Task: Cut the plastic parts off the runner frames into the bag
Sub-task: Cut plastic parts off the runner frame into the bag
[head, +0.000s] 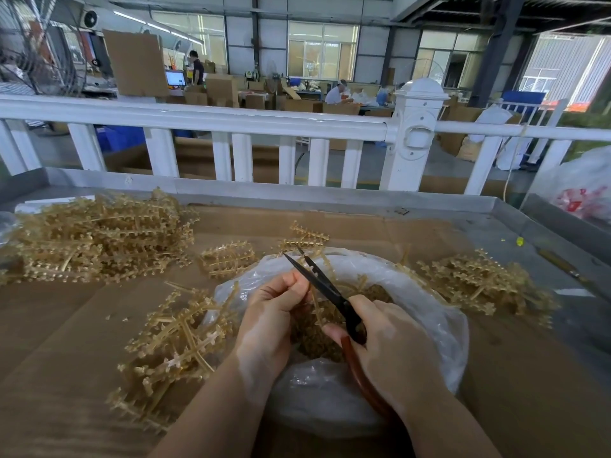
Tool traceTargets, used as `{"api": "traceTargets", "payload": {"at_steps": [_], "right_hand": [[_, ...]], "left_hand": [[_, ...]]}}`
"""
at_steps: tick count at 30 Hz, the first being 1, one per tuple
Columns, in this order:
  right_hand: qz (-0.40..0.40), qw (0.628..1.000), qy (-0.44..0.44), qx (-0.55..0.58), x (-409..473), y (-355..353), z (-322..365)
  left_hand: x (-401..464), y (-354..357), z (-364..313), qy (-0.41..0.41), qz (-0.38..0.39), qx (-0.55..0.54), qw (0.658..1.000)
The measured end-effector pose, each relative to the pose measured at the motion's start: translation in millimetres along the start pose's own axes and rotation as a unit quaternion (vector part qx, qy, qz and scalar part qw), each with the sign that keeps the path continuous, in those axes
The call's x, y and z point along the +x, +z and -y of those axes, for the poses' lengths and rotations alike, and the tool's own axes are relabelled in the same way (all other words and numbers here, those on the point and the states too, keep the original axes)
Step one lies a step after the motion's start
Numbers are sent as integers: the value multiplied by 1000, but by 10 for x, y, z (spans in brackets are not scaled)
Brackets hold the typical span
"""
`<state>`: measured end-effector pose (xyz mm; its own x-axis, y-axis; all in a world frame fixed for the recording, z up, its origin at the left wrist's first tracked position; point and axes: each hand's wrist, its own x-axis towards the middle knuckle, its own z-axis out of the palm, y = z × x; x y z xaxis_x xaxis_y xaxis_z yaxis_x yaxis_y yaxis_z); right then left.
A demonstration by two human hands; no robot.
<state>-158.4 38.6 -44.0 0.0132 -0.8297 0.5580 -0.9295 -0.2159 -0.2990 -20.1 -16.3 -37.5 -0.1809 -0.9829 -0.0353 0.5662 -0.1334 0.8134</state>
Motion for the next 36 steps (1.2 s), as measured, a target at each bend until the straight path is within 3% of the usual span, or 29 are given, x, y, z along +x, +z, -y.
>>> {"api": "traceTargets", "payload": {"at_steps": [8, 17, 26, 36], "right_hand": [[-27, 999, -15, -6, -3, 10, 13], [0, 1000, 11, -13, -9, 34, -19], [4, 1000, 2, -5, 1, 28, -19], [-16, 1000, -13, 3, 14, 28, -9]], "left_hand": [[-11, 17, -29, -14, 4, -9, 1000], [-10, -2, -36, -22, 14, 25, 999], [18, -30, 14, -8, -24, 18, 1000], [23, -51, 12, -4, 3, 36, 999]]}}
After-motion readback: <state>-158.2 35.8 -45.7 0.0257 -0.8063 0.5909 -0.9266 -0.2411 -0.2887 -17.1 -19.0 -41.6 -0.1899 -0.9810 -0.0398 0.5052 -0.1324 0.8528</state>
